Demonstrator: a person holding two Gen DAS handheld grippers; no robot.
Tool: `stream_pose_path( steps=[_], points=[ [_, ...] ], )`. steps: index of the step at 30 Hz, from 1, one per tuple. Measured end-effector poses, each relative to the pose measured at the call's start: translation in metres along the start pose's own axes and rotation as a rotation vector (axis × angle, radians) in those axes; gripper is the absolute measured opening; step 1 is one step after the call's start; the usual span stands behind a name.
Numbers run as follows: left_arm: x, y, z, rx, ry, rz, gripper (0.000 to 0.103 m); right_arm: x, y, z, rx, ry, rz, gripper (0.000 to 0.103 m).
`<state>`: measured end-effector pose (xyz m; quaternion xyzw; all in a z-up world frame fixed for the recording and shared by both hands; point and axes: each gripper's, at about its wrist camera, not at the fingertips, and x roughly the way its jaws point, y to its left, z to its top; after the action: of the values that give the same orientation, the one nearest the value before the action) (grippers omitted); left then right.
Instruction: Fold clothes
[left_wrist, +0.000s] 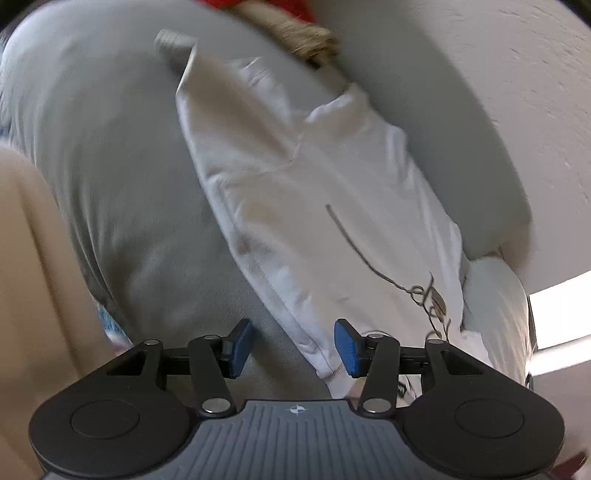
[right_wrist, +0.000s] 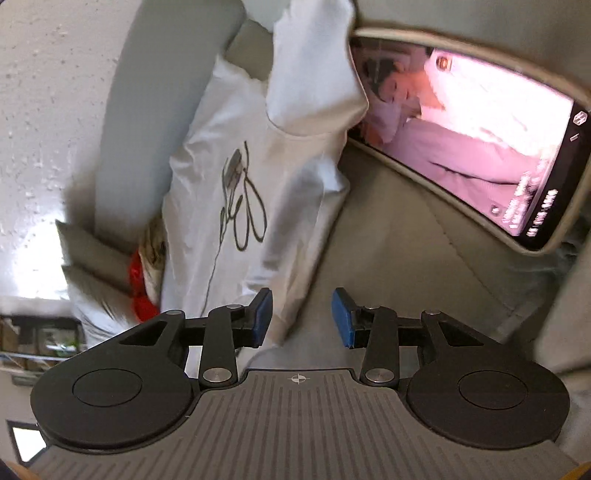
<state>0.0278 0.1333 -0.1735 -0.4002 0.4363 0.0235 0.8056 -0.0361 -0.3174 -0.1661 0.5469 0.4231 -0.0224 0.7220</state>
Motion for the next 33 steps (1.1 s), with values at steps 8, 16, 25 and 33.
stream_pose_path(
  steps=[8, 16, 25, 33],
  points=[
    [0.015, -0.015, 0.0, 0.045, -0.008, 0.054, 0.047, 0.03, -0.007, 0.001, 0.038, -0.037, 0.031, 0.004],
    [-0.022, -0.023, -0.005, 0.087, -0.069, 0.082, 0.0, 0.013, 0.027, -0.009, -0.107, -0.095, -0.053, 0.002],
    [-0.013, -0.022, -0.02, 0.22, 0.017, 0.189, 0.006, 0.007, 0.028, -0.01, -0.177, -0.027, -0.195, 0.004],
    [-0.022, -0.064, -0.025, 0.508, -0.127, 0.077, 0.019, -0.029, 0.073, -0.023, -0.461, -0.123, -0.168, 0.023]
  ],
)
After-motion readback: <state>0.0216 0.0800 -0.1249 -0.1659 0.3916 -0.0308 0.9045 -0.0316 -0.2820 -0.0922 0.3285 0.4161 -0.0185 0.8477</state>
